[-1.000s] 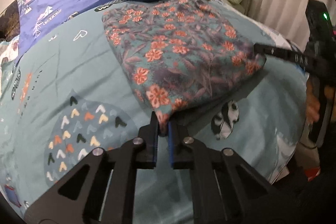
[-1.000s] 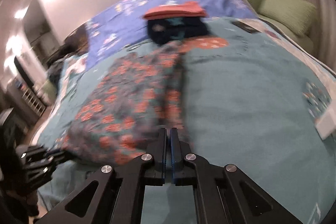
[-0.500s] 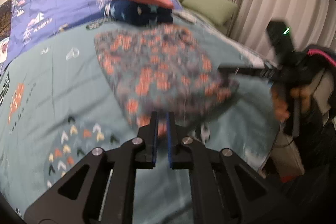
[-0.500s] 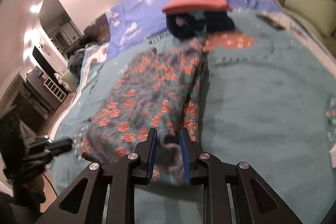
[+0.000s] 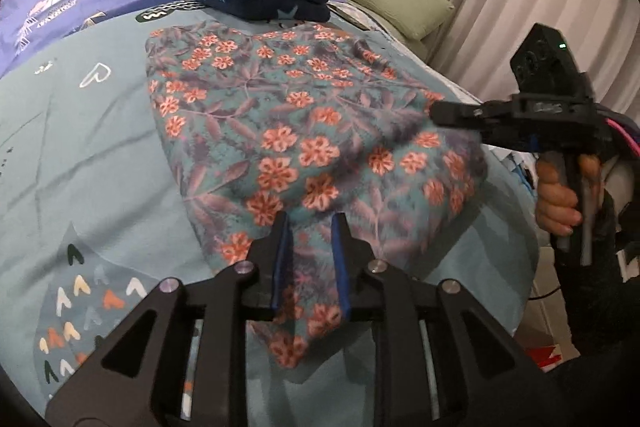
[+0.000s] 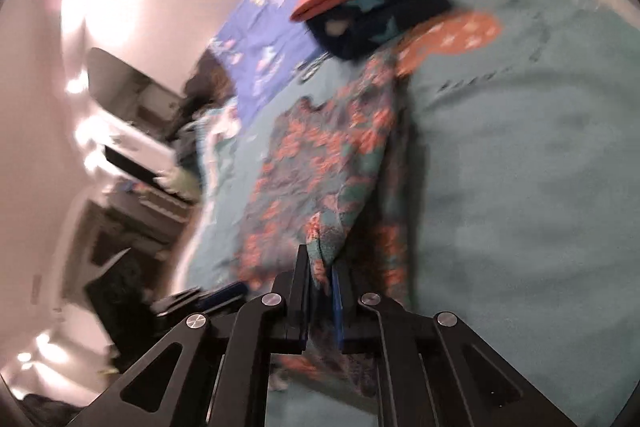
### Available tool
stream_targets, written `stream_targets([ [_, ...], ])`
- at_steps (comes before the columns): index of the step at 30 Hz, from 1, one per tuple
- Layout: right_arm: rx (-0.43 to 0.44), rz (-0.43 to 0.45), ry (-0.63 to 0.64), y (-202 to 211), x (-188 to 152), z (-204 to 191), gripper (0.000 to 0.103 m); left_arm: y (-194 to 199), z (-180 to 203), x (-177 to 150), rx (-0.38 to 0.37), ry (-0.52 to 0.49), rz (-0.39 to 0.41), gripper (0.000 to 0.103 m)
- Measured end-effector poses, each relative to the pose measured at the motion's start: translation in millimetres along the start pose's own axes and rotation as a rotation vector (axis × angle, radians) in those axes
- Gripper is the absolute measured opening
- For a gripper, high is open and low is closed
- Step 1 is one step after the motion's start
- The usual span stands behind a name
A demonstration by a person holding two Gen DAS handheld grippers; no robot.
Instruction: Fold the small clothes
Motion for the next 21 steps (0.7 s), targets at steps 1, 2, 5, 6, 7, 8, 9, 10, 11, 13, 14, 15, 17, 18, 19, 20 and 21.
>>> stream_targets([
  [1,-0.042,-0.029,0.001,-8.6,-5.9,6.5,0.008,-1.0,-0.5,-0.6,-0.002,0.003,-0.004,0.023],
  [2,-0.042,-0.036,-0.005,-10.6,-9.0,10.8,0.008,-2.3,-0.8,-1.7,0.004,0.001,-0.008,0.023],
  [5,-0.005,-0.005,-0.023,2.8,-5.9,14.2,0.014,-0.2,-1.6,-5.5,0.017,-0.028,-0.002,0.023],
  [6,-0.011,0.009,-0.028,9.4,-2.3,15.7,0.016,1.7,-1.1,-6.0,0.021,-0.037,-0.003,0.023],
  [7,-0.035,0.037,-0.021,14.2,4.4,14.9,0.02,3.3,-1.3,-6.1,0.024,-0.042,-0.004,0.023],
  [8,-0.071,0.073,0.005,19.7,12.3,14.1,0.022,5.5,-0.5,-5.6,0.028,-0.046,-0.007,0.023],
  [9,-0.103,0.105,0.037,24.4,20.7,12.0,0.022,9.4,0.2,-2.6,0.031,-0.046,-0.012,0.023],
  [10,-0.114,0.12,0.054,24.8,26.4,10.0,0.022,12.9,1.3,1.2,0.027,-0.043,-0.008,0.023],
  [11,-0.104,0.13,0.065,24.3,32.3,5.9,0.022,15.7,3.2,4.4,0.019,-0.042,0.002,0.023],
  [13,-0.013,0.122,0.089,16.2,37.4,-10.9,0.022,23.1,9.1,17.5,-0.026,-0.05,0.05,0.025],
  [14,0.04,0.097,0.095,10.4,34.4,-17.4,0.022,24.1,12.1,21.8,-0.048,-0.055,0.067,0.029],
  [15,0.07,0.072,0.098,9.8,28.5,-20.9,0.022,23.0,14.6,23.9,-0.063,-0.058,0.074,0.032],
  [17,-0.005,0.01,0.132,-10.6,17.5,-19.1,0.018,6.3,13.4,16.3,-0.037,-0.073,0.025,0.037],
  [18,-0.073,0.003,0.151,-16.4,14.1,-13.1,0.016,-5.6,8.6,7.1,0.006,-0.087,-0.022,0.038],
  [19,-0.185,0.008,0.188,-23.7,10.1,-1.6,0.009,-13.6,4.8,0.5,0.02,-0.092,-0.041,0.038],
  [20,-0.267,0.028,0.214,-25.3,8.9,5.3,0.016,-13.8,2.7,-3.7,0.012,-0.09,-0.007,0.038],
  [21,-0.317,0.053,0.228,-22.1,8.8,8.4,0.021,-9.7,3.8,-2.8,0.006,-0.085,0.007,0.038],
])
Point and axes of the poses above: each gripper's, at about its wrist camera, not at the fingertips, and y roughly against the way its jaws point, z to its right, x to its top, the point moved 4 cm from there along -y, roughly the way its jaws point, and after that the axes turned 10 degrees about z, right-handed, at the moved point
